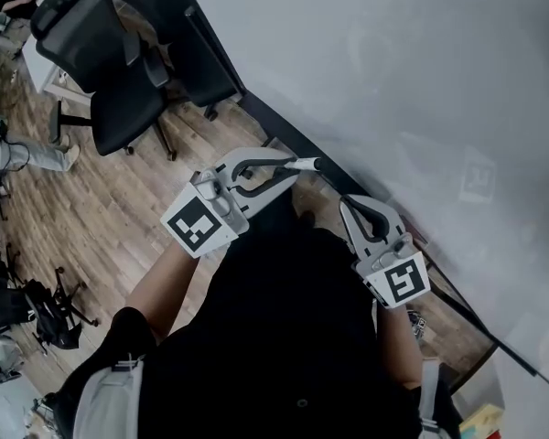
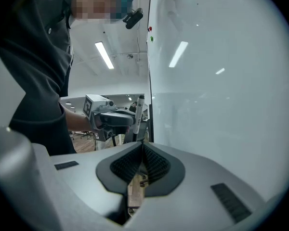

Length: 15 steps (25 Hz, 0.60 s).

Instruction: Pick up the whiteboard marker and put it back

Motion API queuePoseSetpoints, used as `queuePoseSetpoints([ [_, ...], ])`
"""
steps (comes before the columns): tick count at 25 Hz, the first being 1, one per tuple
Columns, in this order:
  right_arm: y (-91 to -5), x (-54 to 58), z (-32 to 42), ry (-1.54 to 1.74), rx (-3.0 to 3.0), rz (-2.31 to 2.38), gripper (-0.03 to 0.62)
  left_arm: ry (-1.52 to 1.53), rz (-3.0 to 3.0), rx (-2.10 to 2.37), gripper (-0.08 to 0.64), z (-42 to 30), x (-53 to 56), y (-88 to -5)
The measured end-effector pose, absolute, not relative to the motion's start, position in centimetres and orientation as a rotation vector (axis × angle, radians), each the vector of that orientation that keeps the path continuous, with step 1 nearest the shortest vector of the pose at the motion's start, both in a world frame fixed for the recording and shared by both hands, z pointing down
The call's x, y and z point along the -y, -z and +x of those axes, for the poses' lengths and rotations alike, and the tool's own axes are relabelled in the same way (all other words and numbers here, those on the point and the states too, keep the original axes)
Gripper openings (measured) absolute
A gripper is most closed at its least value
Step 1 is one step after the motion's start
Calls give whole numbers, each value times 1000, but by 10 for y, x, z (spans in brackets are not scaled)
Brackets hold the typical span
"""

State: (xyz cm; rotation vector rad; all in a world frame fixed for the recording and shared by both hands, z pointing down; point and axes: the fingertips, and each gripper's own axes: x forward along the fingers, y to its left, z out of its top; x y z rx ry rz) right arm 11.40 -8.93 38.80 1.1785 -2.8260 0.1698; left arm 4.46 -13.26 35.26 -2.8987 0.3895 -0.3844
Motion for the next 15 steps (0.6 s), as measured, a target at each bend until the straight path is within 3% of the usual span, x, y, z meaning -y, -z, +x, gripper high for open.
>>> queuePoseSetpoints([
  [11, -347, 80, 133, -90, 2798, 1262, 20, -240, -3204, -381, 67, 19, 111, -270],
  [15, -346, 82, 141, -83, 2797, 1279, 20, -298, -3228, -349, 67, 19, 111, -274],
])
